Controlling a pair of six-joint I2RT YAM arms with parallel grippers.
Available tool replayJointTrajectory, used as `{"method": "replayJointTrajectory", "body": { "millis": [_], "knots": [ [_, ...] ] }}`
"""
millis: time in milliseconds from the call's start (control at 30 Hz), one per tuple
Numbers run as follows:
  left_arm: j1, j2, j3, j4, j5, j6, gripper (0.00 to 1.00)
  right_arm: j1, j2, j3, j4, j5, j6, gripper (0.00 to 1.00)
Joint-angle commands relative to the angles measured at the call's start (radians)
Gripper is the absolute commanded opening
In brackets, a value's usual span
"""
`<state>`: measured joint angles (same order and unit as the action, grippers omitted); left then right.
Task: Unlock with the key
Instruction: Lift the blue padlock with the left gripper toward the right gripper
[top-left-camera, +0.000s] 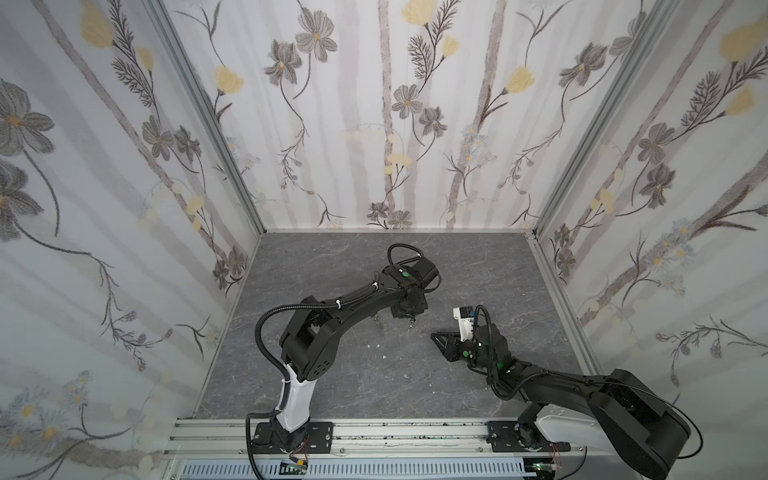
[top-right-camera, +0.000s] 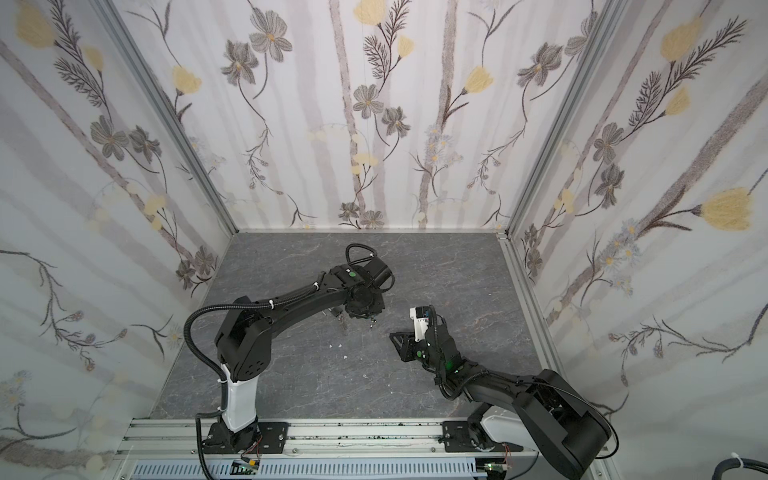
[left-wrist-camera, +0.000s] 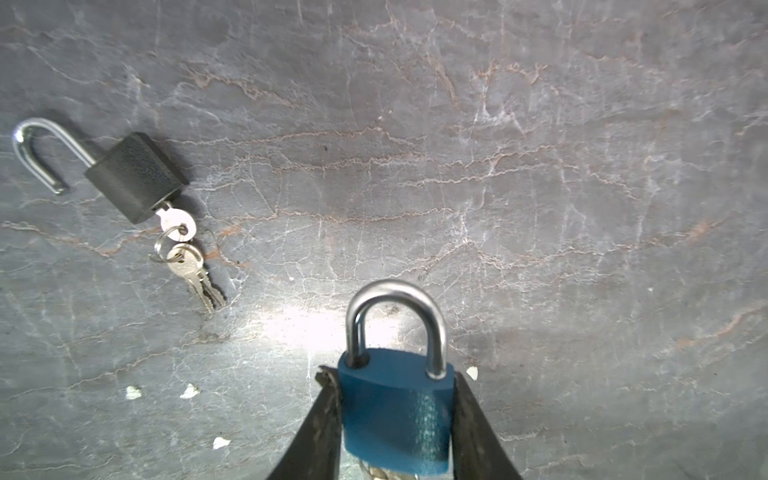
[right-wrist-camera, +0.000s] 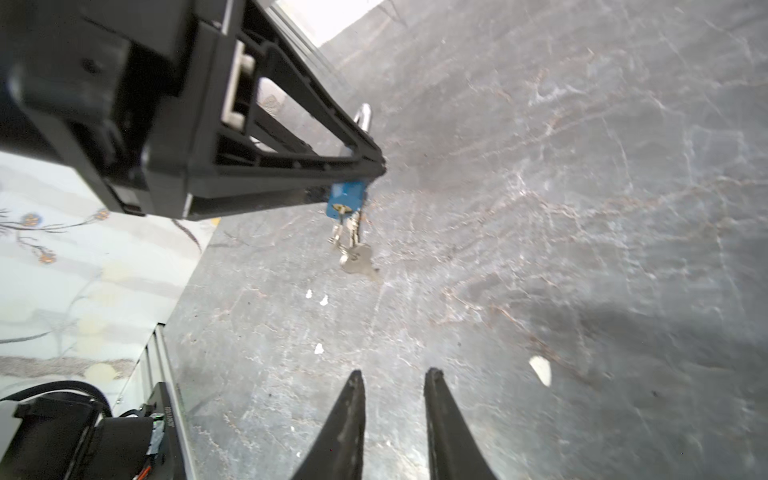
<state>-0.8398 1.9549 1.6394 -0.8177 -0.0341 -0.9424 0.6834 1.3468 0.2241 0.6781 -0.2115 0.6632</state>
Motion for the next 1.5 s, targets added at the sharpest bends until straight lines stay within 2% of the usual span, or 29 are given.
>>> {"method": "replayJointTrajectory", "body": {
  "millis": [0, 167, 333, 667, 767, 1033, 1300, 1467],
  "knots": [
    [-0.013, -0.06, -0.029, 0.07, -0.017, -0.002, 0.17, 0.006, -0.023, 0.03, 0.051, -0.025, -0.004, 0.27],
    [-0.024, -0.135, -0.086, 0.144, 0.009, -0.02, 0.15, -0.001, 0.006, 0.083, 0.097, -0.066, 0.041, 0.31],
    [-0.029, -0.175, -0.117, 0.17, 0.03, -0.026, 0.15, -0.015, 0.051, 0.106, 0.167, -0.097, 0.095, 0.31],
    [-0.032, -0.218, -0.146, 0.226, 0.052, -0.039, 0.14, -0.025, 0.115, 0.145, 0.208, -0.144, 0.127, 0.29],
    [-0.033, -0.232, -0.155, 0.243, 0.057, -0.042, 0.13, -0.031, 0.128, 0.146, 0.228, -0.147, 0.14, 0.25],
    [-0.034, -0.286, -0.205, 0.309, 0.073, -0.047, 0.09, -0.051, 0.141, 0.147, 0.285, -0.18, 0.169, 0.0],
    [-0.033, -0.363, -0.312, 0.449, 0.086, -0.048, 0.0, -0.073, 0.138, 0.104, 0.45, -0.259, 0.265, 0.0],
    [-0.032, -0.424, -0.389, 0.565, 0.101, -0.044, 0.0, -0.088, 0.16, 0.082, 0.602, -0.324, 0.348, 0.0]
  ]
}}
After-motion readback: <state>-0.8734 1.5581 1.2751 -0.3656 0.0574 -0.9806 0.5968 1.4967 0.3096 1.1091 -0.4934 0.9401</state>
